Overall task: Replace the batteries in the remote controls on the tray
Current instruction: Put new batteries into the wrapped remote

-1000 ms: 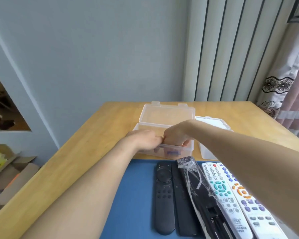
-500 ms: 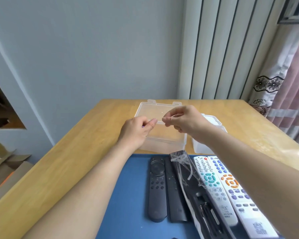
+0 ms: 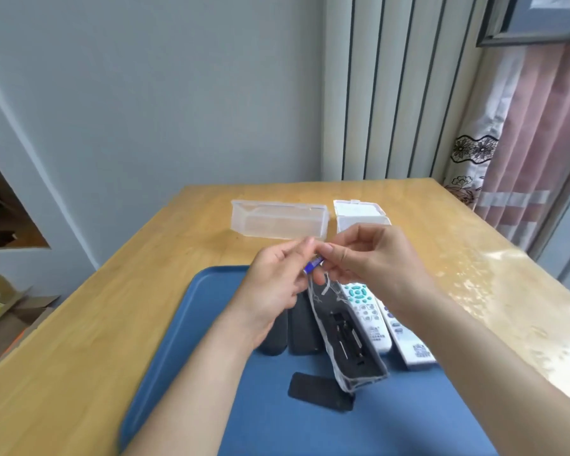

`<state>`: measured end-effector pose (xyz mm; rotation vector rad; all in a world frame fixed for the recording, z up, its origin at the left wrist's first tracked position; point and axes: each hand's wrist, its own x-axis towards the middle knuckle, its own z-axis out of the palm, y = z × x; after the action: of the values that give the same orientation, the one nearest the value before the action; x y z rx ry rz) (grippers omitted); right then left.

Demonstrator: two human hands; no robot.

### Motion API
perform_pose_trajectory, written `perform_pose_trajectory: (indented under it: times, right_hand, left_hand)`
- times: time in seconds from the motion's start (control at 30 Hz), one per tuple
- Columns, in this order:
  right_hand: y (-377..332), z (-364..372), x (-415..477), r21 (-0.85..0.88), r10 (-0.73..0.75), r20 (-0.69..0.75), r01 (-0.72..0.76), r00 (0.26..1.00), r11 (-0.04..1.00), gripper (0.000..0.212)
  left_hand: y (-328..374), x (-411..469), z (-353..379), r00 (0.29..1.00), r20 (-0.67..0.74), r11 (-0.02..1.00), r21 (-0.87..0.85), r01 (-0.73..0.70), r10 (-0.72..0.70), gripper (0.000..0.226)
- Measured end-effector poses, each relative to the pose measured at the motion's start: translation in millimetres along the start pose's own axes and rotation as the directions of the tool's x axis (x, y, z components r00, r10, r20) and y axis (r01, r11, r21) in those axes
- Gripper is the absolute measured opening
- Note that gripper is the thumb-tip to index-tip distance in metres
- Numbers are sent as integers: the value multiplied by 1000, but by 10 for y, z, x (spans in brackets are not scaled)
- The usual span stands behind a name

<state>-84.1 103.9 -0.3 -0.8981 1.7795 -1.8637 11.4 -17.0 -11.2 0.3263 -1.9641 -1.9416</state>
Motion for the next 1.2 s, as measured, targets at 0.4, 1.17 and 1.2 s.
perform_pose_trajectory:
  times: [0.4,1.17,1.2]
  right_hand:
    - [222,-9,-452,-939,42,-17,-31,999,342,32]
    - [45,-39,-478,413,122,72,-141,990,900,34]
    - [46,-25,-480,419,119,74,-140,990,897,34]
  left_hand:
    - [-241,-238,36,991,-125,463,876,134,-50,15]
    - [-161,-233,193,905,-275,944,36,-329,325,19]
    - [-159,-233,187,896,-288,939,36,-342,337,18]
